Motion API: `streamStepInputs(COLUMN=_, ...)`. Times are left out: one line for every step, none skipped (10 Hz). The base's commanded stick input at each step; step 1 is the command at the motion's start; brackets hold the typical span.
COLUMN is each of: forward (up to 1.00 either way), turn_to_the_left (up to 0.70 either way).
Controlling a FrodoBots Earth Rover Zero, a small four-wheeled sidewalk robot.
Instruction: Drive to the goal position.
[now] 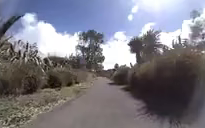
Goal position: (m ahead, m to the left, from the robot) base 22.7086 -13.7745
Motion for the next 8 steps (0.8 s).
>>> streamStepInputs(forward=0.85, turn_to_the_left=0.00)
streamStepInputs(forward=0.85, turn_to_the_left=0.00)
streamStepInputs(forward=0.85, turn_to_the_left=0.00)
streamStepInputs(forward=0.85, turn_to_the_left=0.00)
streamStepInputs(forward=0.85, turn_to_the_left=0.00)
streamStepInputs(forward=0.85, turn_to_the_left=0.00)
streamStepInputs(forward=0.85, turn_to_the_left=0.00)
streamStepInputs(forward=0.85, turn_to_the_left=0.00)
